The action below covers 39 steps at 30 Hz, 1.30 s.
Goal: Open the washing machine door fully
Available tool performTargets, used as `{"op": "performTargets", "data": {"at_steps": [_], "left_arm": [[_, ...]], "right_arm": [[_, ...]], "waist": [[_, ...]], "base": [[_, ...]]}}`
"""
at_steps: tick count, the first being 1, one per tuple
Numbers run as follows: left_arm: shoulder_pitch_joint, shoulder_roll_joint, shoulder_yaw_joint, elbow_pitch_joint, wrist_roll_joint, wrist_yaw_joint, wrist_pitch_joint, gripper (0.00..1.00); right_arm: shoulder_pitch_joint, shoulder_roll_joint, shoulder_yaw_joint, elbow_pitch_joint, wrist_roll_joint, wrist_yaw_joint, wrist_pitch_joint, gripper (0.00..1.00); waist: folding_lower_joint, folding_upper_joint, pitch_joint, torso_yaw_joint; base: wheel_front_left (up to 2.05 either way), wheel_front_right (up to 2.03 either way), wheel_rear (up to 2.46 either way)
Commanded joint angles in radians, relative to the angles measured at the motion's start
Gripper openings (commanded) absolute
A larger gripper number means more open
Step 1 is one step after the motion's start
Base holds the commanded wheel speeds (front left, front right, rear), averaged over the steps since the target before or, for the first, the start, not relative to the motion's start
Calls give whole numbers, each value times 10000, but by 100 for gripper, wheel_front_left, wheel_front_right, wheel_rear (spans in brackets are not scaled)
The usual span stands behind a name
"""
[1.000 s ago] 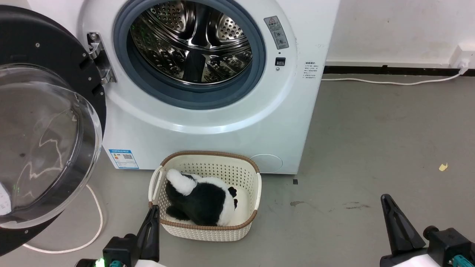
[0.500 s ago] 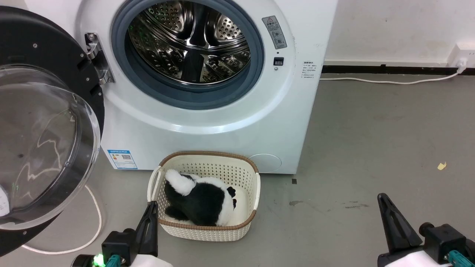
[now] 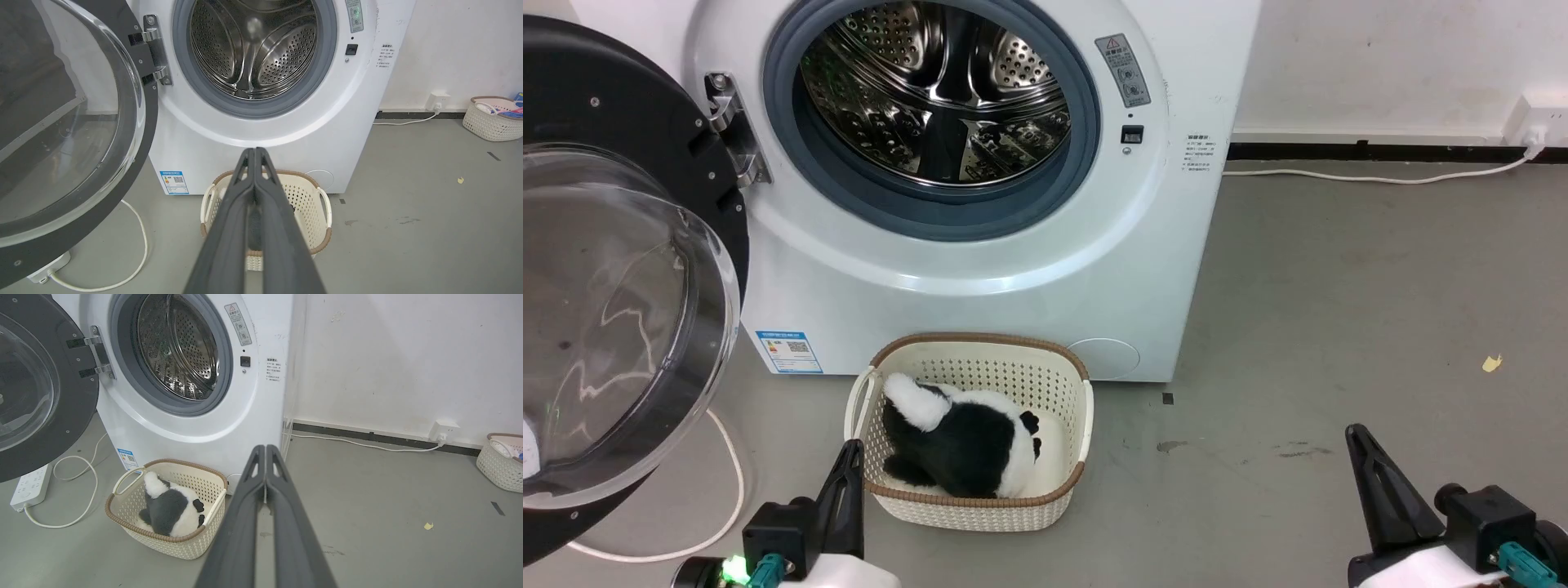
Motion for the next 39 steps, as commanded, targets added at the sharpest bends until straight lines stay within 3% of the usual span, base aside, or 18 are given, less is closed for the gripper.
{"op": "performTargets", "data": {"at_steps": [1,39], "left_arm": [[-181,-69,18,-79,100,-40,59,0],[-445,-149,382,-396,533,-115,876,0]], "right_arm": [[-192,25,33,24,-49,4,60,0],[-570,39,297,76,-246,7,881,0]], "waist": [[0,0,1,-4],[0,0,21,-151]], "base": [[0,0,0],[0,0,0]]}}
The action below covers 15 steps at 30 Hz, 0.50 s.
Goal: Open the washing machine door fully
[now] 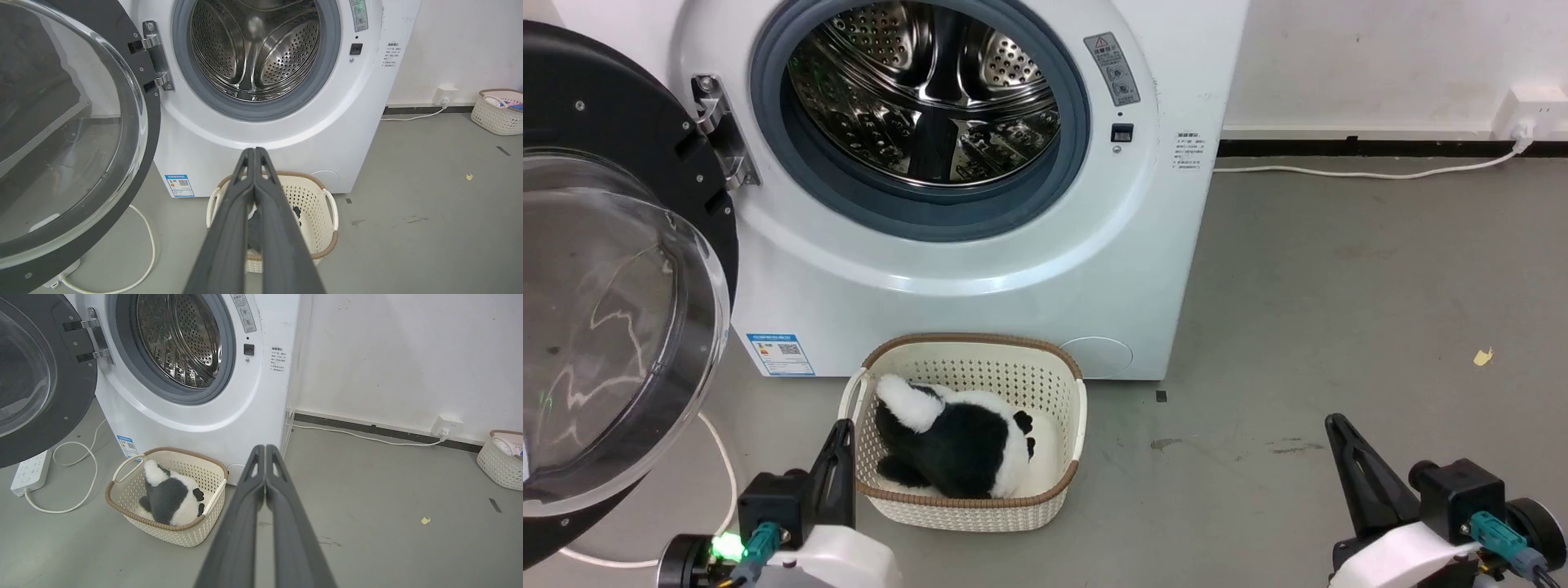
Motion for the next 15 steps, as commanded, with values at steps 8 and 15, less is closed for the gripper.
{"op": "performTargets", "data": {"at_steps": [8,15], "left_arm": [[-181,-12,104,-130,175,-43,204,0],[-227,-26,168,-186,251,-56,347,0]], "right_arm": [[-222,42,81,35,-108,7,194,0],[-288,45,127,44,-142,8,338,0]], "waist": [[0,0,4,-32],[0,0,8,-57]], "base": [[0,0,0],[0,0,0]]}}
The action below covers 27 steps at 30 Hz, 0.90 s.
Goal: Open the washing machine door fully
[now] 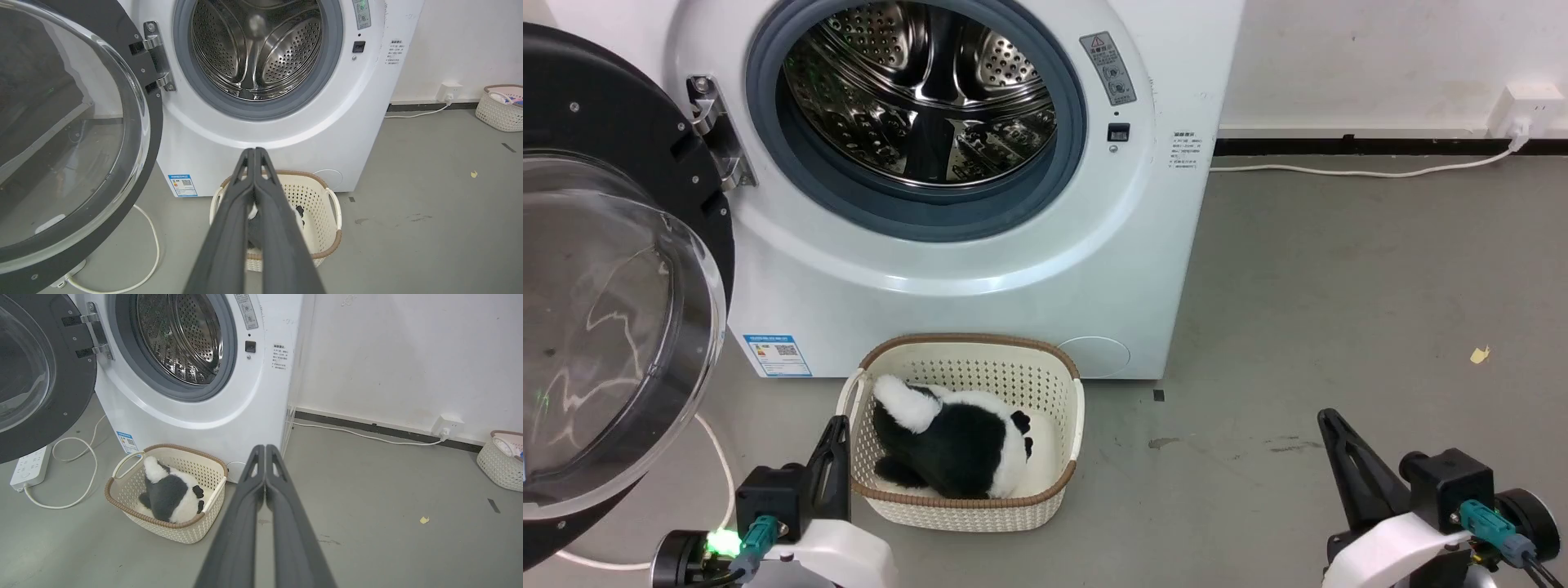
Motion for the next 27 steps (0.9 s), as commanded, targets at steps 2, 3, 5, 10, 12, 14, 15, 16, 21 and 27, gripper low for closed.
{"op": "performTargets", "data": {"at_steps": [2,3,5,10,12,14,15,16,21,27], "left_arm": [[-168,-9,78,-75,103,-56,85,0],[-169,-9,80,-76,105,-57,87,0],[-169,-9,80,-76,105,-57,87,0],[-169,-9,80,-76,105,-57,87,0],[-169,-9,80,-76,105,-57,87,0],[-169,-9,80,-76,105,-57,87,0],[-169,-9,80,-76,105,-57,87,0],[-169,-9,80,-76,105,-57,87,0],[-169,-9,80,-76,105,-57,87,0],[-169,-9,80,-76,105,-57,87,0]], "right_arm": [[-134,43,33,28,-79,8,87,0],[-135,43,34,28,-80,8,89,0],[-135,43,34,28,-80,8,89,0],[-135,43,34,28,-80,8,89,0],[-135,43,34,28,-80,8,89,0],[-135,43,34,28,-80,8,89,0],[-135,43,34,28,-80,8,89,0],[-135,43,34,28,-80,8,89,0],[-135,43,34,28,-80,8,89,0],[-135,43,34,28,-80,8,89,0]], "waist": [[-1,0,1,-10],[-1,0,1,-10],[-1,0,1,-10],[-1,0,1,-10],[-1,0,1,-10],[-1,0,1,-10],[-1,0,1,-10],[-1,0,1,-10],[-1,0,1,-10],[-1,0,1,-10]], "base": [[0,0,0],[0,0,0],[0,0,0],[0,0,0],[0,0,0],[0,0,0],[0,0,0],[0,0,0],[0,0,0],[0,0,0]]}}
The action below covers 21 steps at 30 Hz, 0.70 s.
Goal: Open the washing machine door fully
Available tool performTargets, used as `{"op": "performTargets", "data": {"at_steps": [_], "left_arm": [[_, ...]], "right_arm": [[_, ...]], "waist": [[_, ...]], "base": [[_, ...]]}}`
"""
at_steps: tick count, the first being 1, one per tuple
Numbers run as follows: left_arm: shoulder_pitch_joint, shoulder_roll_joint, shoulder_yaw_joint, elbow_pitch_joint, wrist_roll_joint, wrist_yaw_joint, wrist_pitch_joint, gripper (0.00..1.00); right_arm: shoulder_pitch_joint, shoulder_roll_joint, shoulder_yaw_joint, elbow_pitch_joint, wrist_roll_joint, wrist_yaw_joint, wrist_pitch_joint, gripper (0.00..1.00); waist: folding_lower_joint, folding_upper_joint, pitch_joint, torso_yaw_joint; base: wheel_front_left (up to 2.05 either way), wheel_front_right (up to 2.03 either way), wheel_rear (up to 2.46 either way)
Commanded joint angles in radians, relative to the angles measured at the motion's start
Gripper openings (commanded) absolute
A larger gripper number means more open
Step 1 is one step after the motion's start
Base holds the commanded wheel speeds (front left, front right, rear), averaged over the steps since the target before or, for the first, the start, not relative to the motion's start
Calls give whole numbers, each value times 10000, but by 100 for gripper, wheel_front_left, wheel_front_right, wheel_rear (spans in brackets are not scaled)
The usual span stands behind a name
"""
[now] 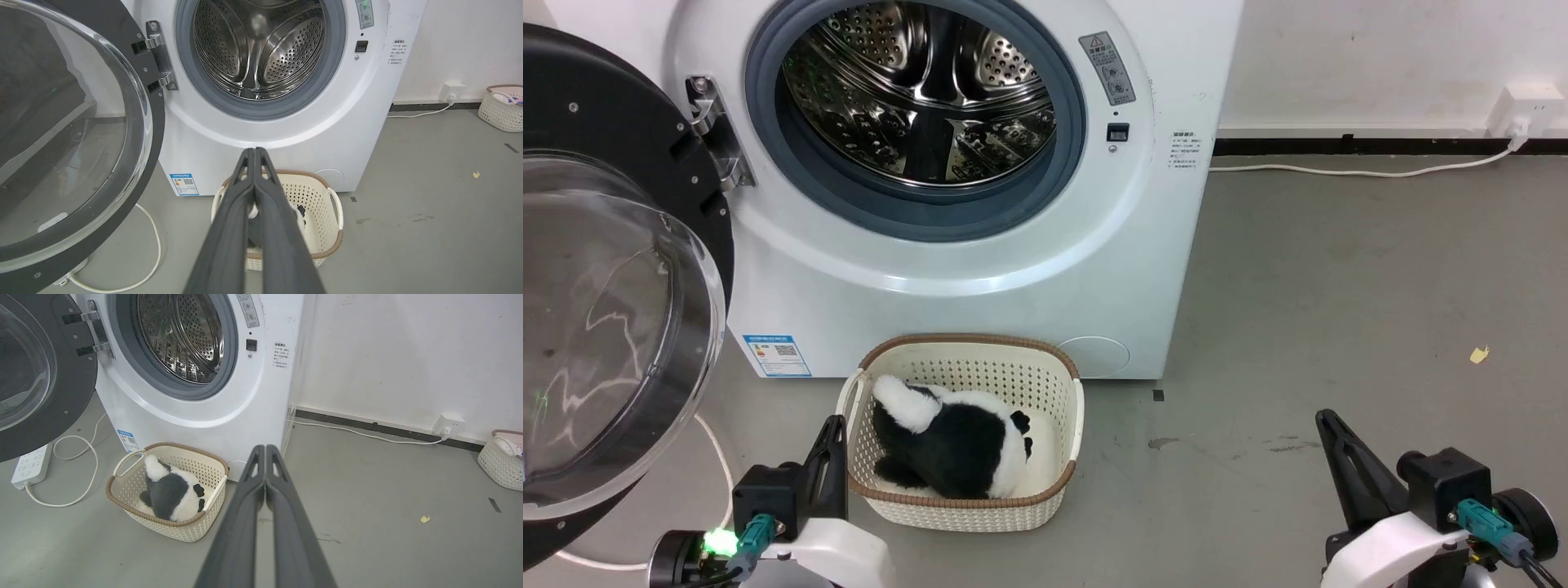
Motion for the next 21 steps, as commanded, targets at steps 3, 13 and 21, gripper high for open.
{"op": "performTargets", "data": {"at_steps": [3,13,21], "left_arm": [[-155,5,-5,-41,87,-55,3,0],[-155,5,-5,-41,87,-55,3,0],[-155,5,-5,-41,87,-55,3,0]], "right_arm": [[-121,43,-7,22,-78,8,5,0],[-121,43,-7,22,-78,8,5,0],[-121,43,-7,22,-78,8,5,0]], "waist": [[0,0,0,1],[0,0,0,1],[0,0,0,1]], "base": [[0,0,0],[0,0,0],[0,0,0]]}}
